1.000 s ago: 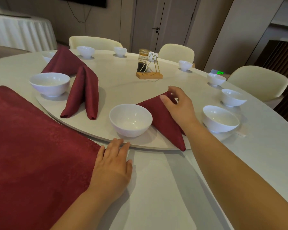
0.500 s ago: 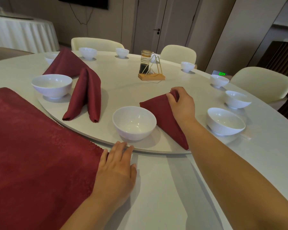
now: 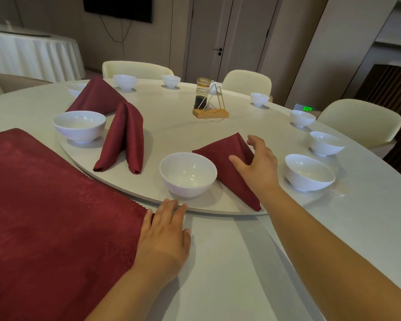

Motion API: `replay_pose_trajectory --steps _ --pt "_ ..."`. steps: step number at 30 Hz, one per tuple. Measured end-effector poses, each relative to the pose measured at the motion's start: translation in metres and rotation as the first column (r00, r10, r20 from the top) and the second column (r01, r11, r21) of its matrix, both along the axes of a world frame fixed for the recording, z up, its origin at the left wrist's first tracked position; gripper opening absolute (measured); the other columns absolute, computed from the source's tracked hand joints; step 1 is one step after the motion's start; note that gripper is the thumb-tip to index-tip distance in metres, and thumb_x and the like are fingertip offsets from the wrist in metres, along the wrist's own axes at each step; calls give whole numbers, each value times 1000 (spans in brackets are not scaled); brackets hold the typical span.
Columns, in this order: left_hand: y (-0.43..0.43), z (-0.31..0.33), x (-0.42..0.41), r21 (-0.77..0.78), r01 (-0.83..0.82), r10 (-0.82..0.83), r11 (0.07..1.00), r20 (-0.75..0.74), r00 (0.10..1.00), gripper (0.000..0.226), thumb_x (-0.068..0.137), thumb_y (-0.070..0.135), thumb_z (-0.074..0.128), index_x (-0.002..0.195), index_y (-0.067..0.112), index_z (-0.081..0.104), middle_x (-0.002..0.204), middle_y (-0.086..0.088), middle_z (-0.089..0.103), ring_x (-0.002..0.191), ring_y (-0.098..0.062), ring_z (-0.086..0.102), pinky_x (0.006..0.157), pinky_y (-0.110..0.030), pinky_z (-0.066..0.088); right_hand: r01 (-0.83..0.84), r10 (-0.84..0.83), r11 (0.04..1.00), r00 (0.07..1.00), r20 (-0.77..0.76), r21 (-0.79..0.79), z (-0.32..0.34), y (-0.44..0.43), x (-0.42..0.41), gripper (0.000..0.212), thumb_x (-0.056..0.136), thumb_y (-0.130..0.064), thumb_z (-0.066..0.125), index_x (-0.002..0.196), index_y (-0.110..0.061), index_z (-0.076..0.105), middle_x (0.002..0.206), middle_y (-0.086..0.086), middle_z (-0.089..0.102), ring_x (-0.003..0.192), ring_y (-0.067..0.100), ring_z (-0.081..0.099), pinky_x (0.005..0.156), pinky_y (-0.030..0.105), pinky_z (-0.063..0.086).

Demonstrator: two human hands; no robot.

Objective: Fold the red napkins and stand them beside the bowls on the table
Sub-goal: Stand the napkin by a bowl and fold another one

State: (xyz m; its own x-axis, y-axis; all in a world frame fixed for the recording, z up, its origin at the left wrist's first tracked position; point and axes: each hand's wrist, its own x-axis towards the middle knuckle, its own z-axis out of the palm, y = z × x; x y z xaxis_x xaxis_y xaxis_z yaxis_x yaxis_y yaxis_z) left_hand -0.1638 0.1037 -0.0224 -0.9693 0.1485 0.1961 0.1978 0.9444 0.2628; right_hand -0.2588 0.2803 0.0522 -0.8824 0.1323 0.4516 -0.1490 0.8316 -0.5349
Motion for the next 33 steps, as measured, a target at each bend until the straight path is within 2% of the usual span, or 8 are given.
replay_pose_trajectory --steps 3,9,12,16,22,26,30,33 --pt "2 4 3 -7 -34 34 999 45 998 53 100 30 22 146 26 -3 153 9 -12 141 -9 -12 112 -30 -9 36 -38 998 999 38 45 -4 6 14 66 83 -34 64 138 -15 33 137 3 45 125 23 40 107 37 27" --pt "1 4 11 58 -24 20 998 77 997 51 99 26 29 146 26 9 154 8 -11 142 -7 -7 113 -30 -8 36 -41 992 998 -43 -118 -42 -1 74 57 77 -19 71 128 -4 48 129 12 51 121 29 43 104 36 31" --pt "3 14 15 176 -32 12 984 114 993 48 99 22 32 145 24 20 155 3 -5 142 -11 1 113 -29 -2 -128 132 983 991 17 -132 -67 -15 119 53 73 -30 58 119 -4 56 126 10 54 118 26 48 103 28 33" --pt "-5 30 24 247 -70 52 966 77 996 44 98 23 35 142 23 29 155 0 5 142 -12 7 112 -26 3 -331 317 943 915 248 17 -84 -16 140 52 84 -43 47 130 -19 47 144 -6 35 132 8 31 100 5 10" --pt "-76 29 88 203 -114 107 973 43 993 46 95 34 46 139 27 35 151 9 21 138 -9 21 113 -24 10 -373 333 917 912 241 145 -85 -17 142 67 73 -47 29 129 -18 51 145 -3 36 135 10 27 99 7 5" --pt "-124 10 125 258 -271 266 927 54 962 55 87 40 57 137 23 40 148 5 29 135 -14 30 113 -30 18 -377 335 908 915 223 181 -86 -17 141 39 92 -32 50 129 -17 51 144 -2 37 135 12 29 97 7 7" --pt "-132 -4 133 167 -270 262 948 69 963 86 62 74 28 129 26 52 142 6 40 134 -15 32 111 -28 15 -375 322 901 915 243 218 -86 -20 144 37 92 -29 50 127 -16 54 141 -1 41 132 13 33 95 7 9" --pt "-132 -9 133 228 -287 306 931 -54 951 49 68 47 51 101 18 73 119 -3 63 115 -24 56 100 -41 37 -358 314 913 922 225 196 -79 -26 145 42 87 -36 49 120 -12 59 133 2 52 125 19 44 97 13 19"
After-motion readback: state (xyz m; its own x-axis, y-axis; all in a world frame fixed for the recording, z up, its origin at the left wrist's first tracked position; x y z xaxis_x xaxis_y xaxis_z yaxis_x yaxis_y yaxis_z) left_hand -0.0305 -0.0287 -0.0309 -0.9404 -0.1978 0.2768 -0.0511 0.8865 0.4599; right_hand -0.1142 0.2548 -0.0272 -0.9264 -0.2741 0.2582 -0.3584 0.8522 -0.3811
